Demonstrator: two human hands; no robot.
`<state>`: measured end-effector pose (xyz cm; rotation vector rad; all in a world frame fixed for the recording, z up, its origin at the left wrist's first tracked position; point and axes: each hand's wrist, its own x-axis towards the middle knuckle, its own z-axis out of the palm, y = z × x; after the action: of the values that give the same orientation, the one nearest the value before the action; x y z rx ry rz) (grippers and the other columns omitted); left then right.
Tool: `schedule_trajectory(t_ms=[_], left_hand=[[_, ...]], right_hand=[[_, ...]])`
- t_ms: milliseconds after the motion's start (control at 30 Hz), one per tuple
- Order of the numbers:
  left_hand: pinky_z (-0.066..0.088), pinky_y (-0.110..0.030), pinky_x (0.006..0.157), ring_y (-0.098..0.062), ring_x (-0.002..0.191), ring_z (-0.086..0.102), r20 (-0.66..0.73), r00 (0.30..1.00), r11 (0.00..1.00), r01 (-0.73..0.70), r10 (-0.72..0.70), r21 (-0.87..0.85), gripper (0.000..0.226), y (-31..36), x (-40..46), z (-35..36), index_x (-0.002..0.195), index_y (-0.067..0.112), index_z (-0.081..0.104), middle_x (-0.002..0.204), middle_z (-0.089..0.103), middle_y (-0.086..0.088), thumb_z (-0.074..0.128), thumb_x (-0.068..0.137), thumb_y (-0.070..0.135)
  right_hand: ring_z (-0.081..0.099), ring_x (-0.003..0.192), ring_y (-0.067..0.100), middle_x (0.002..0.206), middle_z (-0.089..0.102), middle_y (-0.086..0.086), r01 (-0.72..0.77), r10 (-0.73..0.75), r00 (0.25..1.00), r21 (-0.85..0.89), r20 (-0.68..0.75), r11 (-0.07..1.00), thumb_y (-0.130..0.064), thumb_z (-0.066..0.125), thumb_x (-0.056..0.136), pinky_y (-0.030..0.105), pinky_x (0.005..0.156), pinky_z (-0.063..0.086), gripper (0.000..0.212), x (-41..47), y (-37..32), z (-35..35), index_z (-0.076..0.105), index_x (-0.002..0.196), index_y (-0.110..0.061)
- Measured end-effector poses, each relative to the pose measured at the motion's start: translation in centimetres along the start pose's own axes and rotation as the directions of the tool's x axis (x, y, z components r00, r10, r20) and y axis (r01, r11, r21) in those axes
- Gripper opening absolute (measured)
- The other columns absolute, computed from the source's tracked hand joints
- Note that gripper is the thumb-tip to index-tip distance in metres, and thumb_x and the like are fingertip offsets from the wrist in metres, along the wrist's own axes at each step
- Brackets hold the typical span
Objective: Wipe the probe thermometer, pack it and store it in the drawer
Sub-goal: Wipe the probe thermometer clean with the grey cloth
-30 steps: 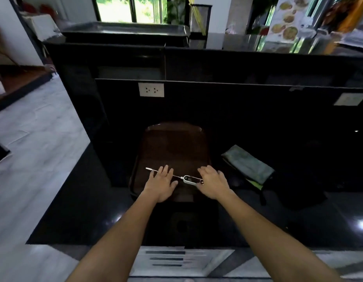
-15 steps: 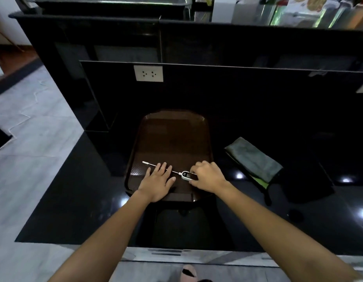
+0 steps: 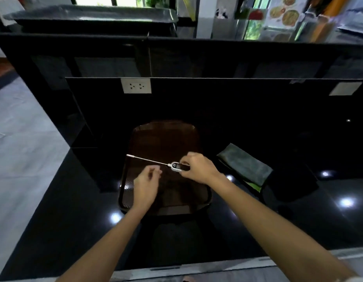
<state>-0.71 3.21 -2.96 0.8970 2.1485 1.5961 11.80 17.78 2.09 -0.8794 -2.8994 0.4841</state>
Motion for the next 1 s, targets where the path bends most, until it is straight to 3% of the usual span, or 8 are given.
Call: schedule_trajectory(t_ms=[100, 200, 400, 567, 633, 733, 867, 1000], left_hand=[[0.052, -0.034, 0.083, -0.021, 0.1, 0.065, 0.271, 0.914, 0.814, 0.396, -0.303, -0.426, 0.022, 1.7, 1.4, 0.6, 0.111, 0.02, 0.055, 0.109, 0.066, -0.006, 0.046, 0.097, 0.034], [0.054, -0.033, 0.081, -0.024, 0.103, 0.065, 0.456, 0.839, 0.644, 0.528, -0.297, -0.553, 0.036, 2.8, 2.5, 0.5, 0.122, 0.017, 0.053, 0.112, 0.066, -0.011, 0.039, 0.099, 0.04], [0.057, -0.026, 0.07, -0.022, 0.098, 0.068, 0.477, 0.823, 0.614, 0.555, -0.308, -0.562, 0.035, 3.5, 3.0, 0.8, 0.114, 0.012, 0.061, 0.106, 0.07, -0.013, 0.035, 0.101, 0.033], [0.057, -0.027, 0.071, -0.023, 0.098, 0.068, 0.444, 0.826, 0.611, 0.559, -0.348, -0.56, 0.036, 3.1, 3.0, 0.7, 0.112, 0.011, 0.063, 0.108, 0.069, -0.016, 0.035, 0.101, 0.032], [0.057, -0.028, 0.071, -0.022, 0.097, 0.069, 0.433, 0.827, 0.604, 0.56, -0.36, -0.568, 0.036, 3.0, 2.8, 0.7, 0.113, 0.01, 0.062, 0.109, 0.069, -0.016, 0.035, 0.102, 0.032], [0.057, -0.027, 0.07, -0.022, 0.097, 0.068, 0.413, 0.828, 0.6, 0.559, -0.378, -0.572, 0.035, 2.8, 2.7, 0.8, 0.115, 0.01, 0.061, 0.109, 0.068, -0.016, 0.035, 0.102, 0.03], [0.058, -0.026, 0.066, -0.022, 0.095, 0.069, 0.395, 0.824, 0.591, 0.567, -0.406, -0.574, 0.035, 2.8, 2.5, 1.1, 0.112, 0.01, 0.063, 0.108, 0.069, -0.016, 0.036, 0.101, 0.03], [0.058, -0.027, 0.065, -0.022, 0.093, 0.07, 0.39, 0.819, 0.592, 0.573, -0.421, -0.566, 0.036, 2.6, 2.5, 1.4, 0.11, 0.01, 0.063, 0.106, 0.07, -0.016, 0.035, 0.102, 0.03]], right_hand=[[0.059, 0.102, 0.022, 0.108, 0.06, 0.003, 0.057, -0.055, 0.997, 0.028, -0.057, 0.998, -0.035, 0.066, 0.082, 0.034, 0.079, 0.051, 0.037, 0.7, -1.6, -1.7, 0.066, 0.116, -0.02], [0.057, 0.105, 0.021, 0.112, 0.06, 0.002, 0.101, -0.101, 0.993, 0.003, -0.055, 0.995, -0.036, 0.066, 0.083, 0.035, 0.08, 0.05, 0.038, 0.9, -2.5, -2.6, 0.065, 0.118, -0.021], [0.059, 0.105, 0.019, 0.113, 0.062, 0.0, 0.123, -0.123, 0.991, -0.012, -0.053, 0.992, -0.048, 0.059, 0.088, 0.038, 0.085, 0.05, 0.043, 0.6, -1.5, -2.7, 0.062, 0.124, -0.024], [0.051, 0.123, 0.024, 0.13, 0.056, 0.005, -0.13, 0.136, 0.981, 0.056, -0.137, 0.99, -0.046, 0.05, 0.095, 0.043, 0.101, 0.044, 0.045, -0.1, 5.4, -2.6, 0.054, 0.133, -0.022], [0.046, 0.129, 0.029, 0.138, 0.049, 0.008, -0.304, 0.301, 0.945, 0.002, -0.127, 0.953, -0.042, 0.051, 0.095, 0.044, 0.103, 0.042, 0.05, -1.1, 9.3, -2.3, 0.046, 0.14, -0.021], [0.028, 0.139, 0.035, 0.154, 0.027, 0.013, -0.481, 0.49, 0.87, -0.122, 0.057, 0.868, -0.047, 0.05, 0.093, 0.05, 0.109, 0.034, 0.066, -3.0, 14.1, -1.0, 0.025, 0.15, -0.027], [-0.002, 0.146, 0.043, 0.162, -0.002, 0.01, -0.519, 0.555, 0.811, -0.211, 0.182, 0.828, -0.06, 0.051, 0.088, 0.062, 0.114, 0.011, 0.076, -4.4, 16.7, 0.6, 0.008, 0.15, -0.048], [-0.002, 0.145, 0.047, 0.162, -0.013, 0.009, -0.556, 0.601, 0.787, -0.262, 0.14, 0.789, -0.072, 0.048, 0.082, 0.071, 0.109, 0.007, 0.087, -4.0, 16.9, 0.8, -0.004, 0.149, -0.049]])
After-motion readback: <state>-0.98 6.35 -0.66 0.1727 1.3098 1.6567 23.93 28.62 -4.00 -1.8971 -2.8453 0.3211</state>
